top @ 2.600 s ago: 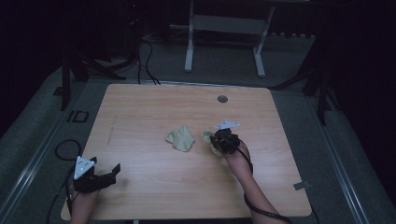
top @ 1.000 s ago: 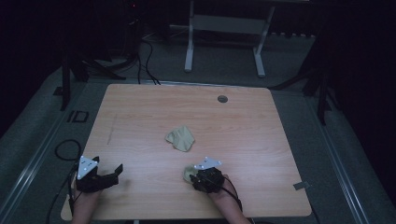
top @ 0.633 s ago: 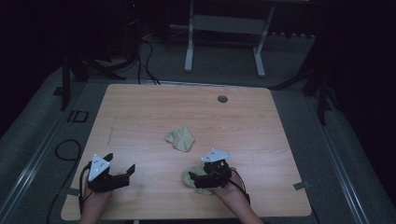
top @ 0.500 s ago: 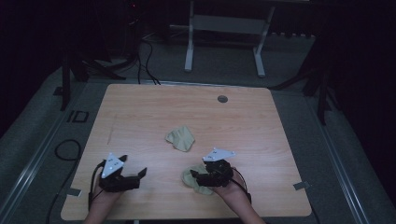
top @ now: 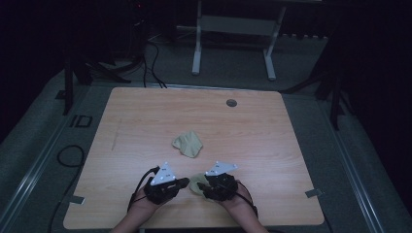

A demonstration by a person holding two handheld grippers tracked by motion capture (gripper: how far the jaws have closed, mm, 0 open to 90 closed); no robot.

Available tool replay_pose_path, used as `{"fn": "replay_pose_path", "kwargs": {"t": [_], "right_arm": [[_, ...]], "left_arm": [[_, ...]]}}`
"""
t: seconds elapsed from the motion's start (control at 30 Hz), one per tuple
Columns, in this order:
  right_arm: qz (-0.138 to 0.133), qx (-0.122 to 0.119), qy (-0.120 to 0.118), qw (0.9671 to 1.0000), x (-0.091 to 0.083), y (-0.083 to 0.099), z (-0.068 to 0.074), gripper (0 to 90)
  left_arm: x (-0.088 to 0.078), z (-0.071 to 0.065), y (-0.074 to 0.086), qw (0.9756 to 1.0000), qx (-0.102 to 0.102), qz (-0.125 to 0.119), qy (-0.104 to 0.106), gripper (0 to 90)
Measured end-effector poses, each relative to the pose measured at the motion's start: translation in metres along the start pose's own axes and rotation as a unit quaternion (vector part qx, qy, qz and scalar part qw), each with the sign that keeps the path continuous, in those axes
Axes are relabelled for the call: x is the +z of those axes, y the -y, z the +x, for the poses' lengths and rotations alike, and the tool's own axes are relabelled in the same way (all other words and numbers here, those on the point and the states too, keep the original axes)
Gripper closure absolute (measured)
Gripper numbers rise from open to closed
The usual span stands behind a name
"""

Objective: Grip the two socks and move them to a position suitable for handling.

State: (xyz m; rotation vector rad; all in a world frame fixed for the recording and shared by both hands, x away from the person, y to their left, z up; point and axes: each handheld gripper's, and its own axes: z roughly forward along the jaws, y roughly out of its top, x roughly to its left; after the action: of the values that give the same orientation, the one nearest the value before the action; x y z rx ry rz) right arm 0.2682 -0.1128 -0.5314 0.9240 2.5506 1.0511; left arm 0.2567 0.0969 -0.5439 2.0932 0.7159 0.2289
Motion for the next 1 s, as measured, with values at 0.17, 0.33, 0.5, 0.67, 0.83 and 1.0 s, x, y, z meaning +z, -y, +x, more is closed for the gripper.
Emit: {"fn": "replay_pose_path", "kwargs": {"t": [0.17, 0.33, 0.5, 0.67, 0.83, 1.0], "right_arm": [[0.015, 0.003, -0.002, 0.9999, 0.006, 0.006, -0.001, 61.8], [0.038, -0.02, 0.004, 0.9991, 0.015, 0.016, 0.008, 66.4], [0.047, -0.021, -0.005, 0.9987, 0.017, 0.016, 0.007, 81.4], [0.055, -0.03, -0.006, 0.998, 0.012, 0.012, 0.006, 87.2], [0.039, -0.026, -0.001, 0.9989, -0.001, 0.009, 0.0, 87.3], [0.015, -0.006, 0.004, 0.9999, -0.02, 0.007, -0.014, 87.2]], "left_arm": [[0.018, -0.001, 0.0, 0.999, 0.016, 0.042, -0.001, 89.3], [0.032, 0.005, 0.003, 0.9964, 0.024, 0.079, -0.019, 89.3], [0.033, 0.009, 0.003, 0.9964, 0.026, 0.079, -0.016, 89.4], [0.034, 0.013, 0.002, 0.9965, 0.026, 0.079, -0.011, 89.5], [0.034, 0.012, 0.001, 0.9957, 0.04, 0.081, -0.017, 89.5], [0.034, 0.013, 0.0, 0.995, 0.052, 0.084, -0.012, 89.5]]}}
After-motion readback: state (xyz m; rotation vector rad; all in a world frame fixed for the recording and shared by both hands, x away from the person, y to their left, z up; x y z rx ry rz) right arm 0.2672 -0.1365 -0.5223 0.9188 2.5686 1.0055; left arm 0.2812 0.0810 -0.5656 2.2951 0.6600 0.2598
